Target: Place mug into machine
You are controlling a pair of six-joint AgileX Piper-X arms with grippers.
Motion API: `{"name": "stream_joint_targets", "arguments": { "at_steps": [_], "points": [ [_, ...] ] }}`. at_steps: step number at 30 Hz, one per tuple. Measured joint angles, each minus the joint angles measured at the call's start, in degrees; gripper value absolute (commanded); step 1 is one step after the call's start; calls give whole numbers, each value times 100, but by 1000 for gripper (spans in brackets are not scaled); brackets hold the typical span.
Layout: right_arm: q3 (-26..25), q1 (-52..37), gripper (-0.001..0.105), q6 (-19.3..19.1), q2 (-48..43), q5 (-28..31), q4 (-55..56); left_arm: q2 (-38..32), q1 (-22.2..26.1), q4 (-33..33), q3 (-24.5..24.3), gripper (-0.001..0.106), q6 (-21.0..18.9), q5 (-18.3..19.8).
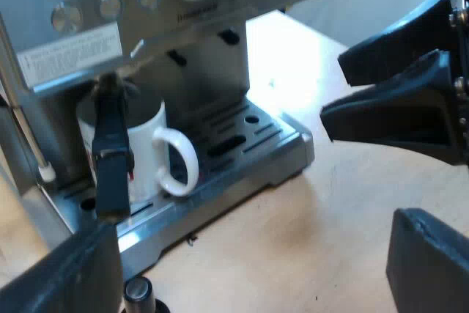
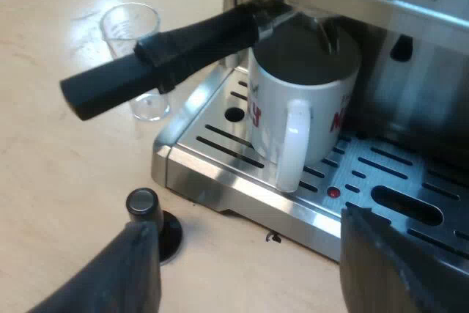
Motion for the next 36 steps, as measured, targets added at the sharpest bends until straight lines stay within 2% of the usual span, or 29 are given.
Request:
{"name": "stream_joint_targets", "arguments": {
  "at_steps": [5,8,14,16,23,27,32,33,36],
  "points": [
    [0,273,51,0,-148,340,55,-169,0,0,0,81,-50,0],
    [0,443,41,0,-224,367,55,-229,0,0,0,81,-71,0],
    [0,579,14,0,-263,371,68,-247,0,0,0,81,-84,0],
    [0,579,1,0,-263,371,68,-247,0,0,0,81,-84,0],
    [0,579,0,-30,-263,371,-97,-247,0,0,0,81,-84,0],
    [0,360,0,-139,-204,341,-631,-247,0,-156,0,81,-84,0],
    [0,-204,0,-182,13,-145,-1248,-91,0,-430,0,81,-222,0],
    [0,-352,0,-265,87,-335,-1425,22,0,-515,13,81,-245,-19],
    [0,-563,0,-597,257,-411,-1718,352,-3,-814,46,81,-246,-15]
  ]
}}
